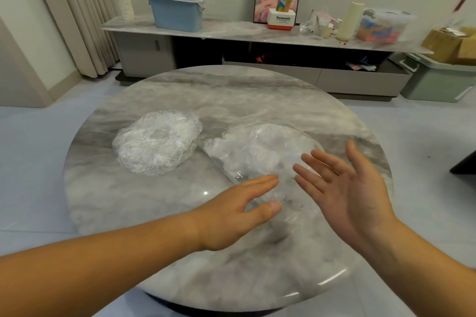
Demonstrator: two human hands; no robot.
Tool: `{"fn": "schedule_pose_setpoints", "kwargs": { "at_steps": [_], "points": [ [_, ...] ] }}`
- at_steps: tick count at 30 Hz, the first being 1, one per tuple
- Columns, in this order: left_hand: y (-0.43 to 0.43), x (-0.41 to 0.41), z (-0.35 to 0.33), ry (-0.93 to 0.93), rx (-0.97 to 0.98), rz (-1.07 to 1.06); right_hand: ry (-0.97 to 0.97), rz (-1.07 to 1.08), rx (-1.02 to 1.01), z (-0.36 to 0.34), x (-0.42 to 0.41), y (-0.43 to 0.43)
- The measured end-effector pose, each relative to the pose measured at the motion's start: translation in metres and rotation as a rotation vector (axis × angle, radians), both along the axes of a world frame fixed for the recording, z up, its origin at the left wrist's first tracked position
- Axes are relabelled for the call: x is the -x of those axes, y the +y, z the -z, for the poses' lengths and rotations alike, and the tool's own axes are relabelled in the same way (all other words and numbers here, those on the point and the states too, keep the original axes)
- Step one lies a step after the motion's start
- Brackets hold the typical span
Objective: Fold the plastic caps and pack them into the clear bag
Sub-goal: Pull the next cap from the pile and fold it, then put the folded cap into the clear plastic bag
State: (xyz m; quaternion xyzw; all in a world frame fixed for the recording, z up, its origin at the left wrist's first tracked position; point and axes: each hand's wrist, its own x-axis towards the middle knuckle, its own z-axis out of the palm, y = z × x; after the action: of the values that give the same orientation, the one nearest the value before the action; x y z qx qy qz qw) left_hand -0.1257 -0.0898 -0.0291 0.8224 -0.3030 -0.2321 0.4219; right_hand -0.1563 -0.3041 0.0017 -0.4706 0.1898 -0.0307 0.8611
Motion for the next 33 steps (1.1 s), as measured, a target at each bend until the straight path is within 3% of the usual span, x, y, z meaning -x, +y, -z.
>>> {"fn": "schedule_pose_setpoints", "kwargs": {
  "at_steps": [3,7,10,14,17,19,27,33],
  "points": [
    [0.004,0.003,-0.001,0.0,0.076,-0.019,-0.069,0.042,0.228,-0.008,0.007,0.007],
    [0.024,-0.003,-0.004,-0.102,0.122,-0.285,-0.245,-0.184,0.358,-0.022,0.009,0.039],
    [0.058,-0.023,0.004,-0.246,-0.118,-0.417,-0.263,-0.466,0.464,-0.021,0.011,0.069],
    [0.114,-0.052,0.024,-0.271,-0.485,-0.464,-0.19,-0.834,1.016,0.001,0.011,0.102],
    [0.132,-0.062,0.035,-0.307,-0.588,-0.411,-0.16,-0.93,1.377,0.034,0.001,0.111],
    [0.134,-0.064,0.038,-0.311,-0.65,-0.368,-0.175,-0.91,1.512,0.051,-0.006,0.112],
    [0.132,-0.067,0.048,-0.308,-0.684,-0.379,-0.083,-0.737,1.572,0.067,-0.018,0.094],
    [0.126,-0.062,0.037,-0.363,-0.514,-0.472,-0.046,-0.728,1.549,0.071,-0.02,0.088]
  ]
}}
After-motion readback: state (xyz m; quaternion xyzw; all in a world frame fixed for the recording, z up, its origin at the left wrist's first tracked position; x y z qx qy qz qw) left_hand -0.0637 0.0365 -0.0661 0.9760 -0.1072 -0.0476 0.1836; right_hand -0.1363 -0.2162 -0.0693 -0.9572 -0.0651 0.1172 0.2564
